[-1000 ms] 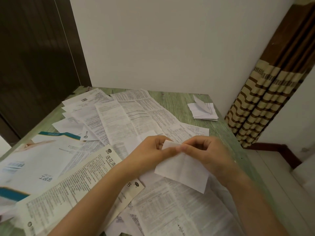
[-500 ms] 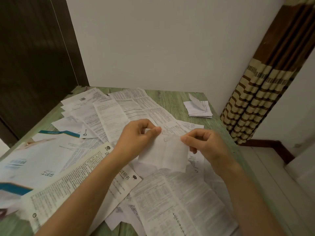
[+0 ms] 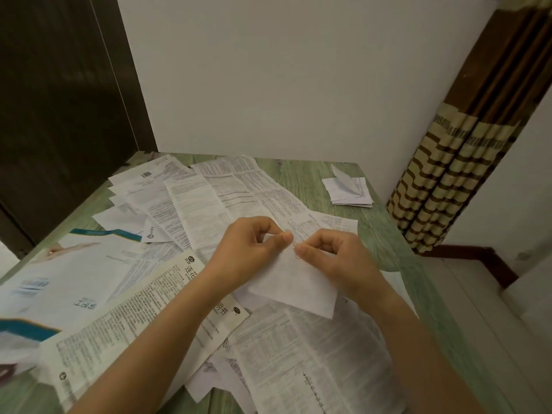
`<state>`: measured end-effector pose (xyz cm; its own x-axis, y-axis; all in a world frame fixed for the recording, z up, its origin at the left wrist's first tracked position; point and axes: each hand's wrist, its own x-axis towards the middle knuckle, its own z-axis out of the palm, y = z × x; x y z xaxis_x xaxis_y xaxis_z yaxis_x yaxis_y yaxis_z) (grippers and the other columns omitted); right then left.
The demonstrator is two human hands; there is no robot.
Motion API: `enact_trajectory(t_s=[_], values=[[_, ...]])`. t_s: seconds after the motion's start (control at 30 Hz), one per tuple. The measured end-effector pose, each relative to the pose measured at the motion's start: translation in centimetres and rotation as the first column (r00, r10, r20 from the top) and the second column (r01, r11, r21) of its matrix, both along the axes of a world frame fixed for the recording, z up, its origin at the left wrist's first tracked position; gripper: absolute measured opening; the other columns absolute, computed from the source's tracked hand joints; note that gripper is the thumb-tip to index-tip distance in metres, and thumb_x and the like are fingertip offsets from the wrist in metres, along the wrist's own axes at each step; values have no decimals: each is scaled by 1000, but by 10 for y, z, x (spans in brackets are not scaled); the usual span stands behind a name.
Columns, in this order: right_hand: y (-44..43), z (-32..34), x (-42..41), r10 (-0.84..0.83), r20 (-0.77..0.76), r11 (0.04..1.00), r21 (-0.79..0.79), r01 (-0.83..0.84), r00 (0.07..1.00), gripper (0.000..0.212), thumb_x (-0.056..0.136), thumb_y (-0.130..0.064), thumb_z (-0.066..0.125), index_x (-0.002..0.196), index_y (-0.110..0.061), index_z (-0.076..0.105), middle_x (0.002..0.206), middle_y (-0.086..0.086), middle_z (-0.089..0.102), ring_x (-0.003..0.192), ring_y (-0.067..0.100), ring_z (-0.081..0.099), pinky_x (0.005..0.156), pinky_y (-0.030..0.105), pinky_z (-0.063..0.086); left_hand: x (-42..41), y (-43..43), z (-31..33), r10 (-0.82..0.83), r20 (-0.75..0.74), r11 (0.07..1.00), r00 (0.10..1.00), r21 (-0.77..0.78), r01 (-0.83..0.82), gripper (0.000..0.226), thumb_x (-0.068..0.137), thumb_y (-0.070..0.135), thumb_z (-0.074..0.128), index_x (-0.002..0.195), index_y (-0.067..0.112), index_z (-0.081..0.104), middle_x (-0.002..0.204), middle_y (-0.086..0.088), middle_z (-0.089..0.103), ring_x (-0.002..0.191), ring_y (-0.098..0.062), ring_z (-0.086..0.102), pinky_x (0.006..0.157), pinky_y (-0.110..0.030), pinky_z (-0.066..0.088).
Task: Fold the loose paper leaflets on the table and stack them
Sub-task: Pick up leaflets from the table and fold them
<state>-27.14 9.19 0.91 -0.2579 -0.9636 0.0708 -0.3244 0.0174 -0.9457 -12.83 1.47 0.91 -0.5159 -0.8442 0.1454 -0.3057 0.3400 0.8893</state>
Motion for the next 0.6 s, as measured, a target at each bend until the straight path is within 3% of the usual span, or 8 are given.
enact_trajectory(t_s=[0.07, 0.13, 0.23, 0.37, 0.43, 0.6], values=[[0, -1, -3, -38, -24, 999, -13, 38, 999, 16, 82, -14, 71, 67, -14, 66, 63, -8, 64, 60, 2, 59, 57, 15, 44, 7, -4, 5, -50, -20, 995, 999, 82, 52, 23, 88, 23, 63, 67, 13, 63, 63, -5, 63, 58, -13, 57, 57, -26, 47], [0, -1, -8, -91, 1, 995, -30, 91, 996, 17, 83, -13, 70, 66, -12, 64, 64, -3, 64, 60, 7, 59, 57, 21, 46, 16, -9, 13, -12, -155, 977, 988, 207, 44, 22, 92, 17, 56, 73, 7, 63, 61, -3, 67, 54, -15, 63, 52, -23, 53], [0, 0, -15, -205, 171, 972, -83, 221, 964, 15, 86, -15, 66, 72, -13, 63, 65, -4, 65, 59, 8, 59, 55, 20, 48, 19, -10, 20, 112, -325, 945, 939, 327, 0, 21, 95, 17, 50, 86, 1, 61, 70, -6, 71, 57, -16, 68, 54, -23, 57], [-2, 0, -8, -244, 322, 948, -121, 295, 915, 9, 91, -15, 59, 84, -15, 63, 68, -9, 68, 63, 3, 63, 56, 17, 51, 0, 10, 13, -9, -231, 904, 973, 415, 107, 45, 77, 41, 61, 98, 1, 59, 80, -3, 72, 68, -16, 71, 62, -26, 59], [-3, -2, -2, -215, 335, 955, -123, 269, 917, 7, 93, -14, 56, 89, -14, 61, 71, -7, 70, 66, 5, 65, 58, 19, 53, -5, 15, 9, -83, -193, 895, 978, 417, 159, 44, 70, 44, 63, 98, 10, 63, 79, -1, 74, 72, -17, 71, 65, -27, 59], [-5, -7, 4, -188, 301, 968, -101, 228, 935, 6, 93, -12, 57, 88, -13, 59, 69, -8, 68, 67, 6, 63, 61, 20, 52, 0, 5, 3, 15, -228, 908, 973, 411, 82, 13, 89, 14, 61, 96, 4, 66, 81, -13, 71, 64, -14, 69, 55, -23, 56]])
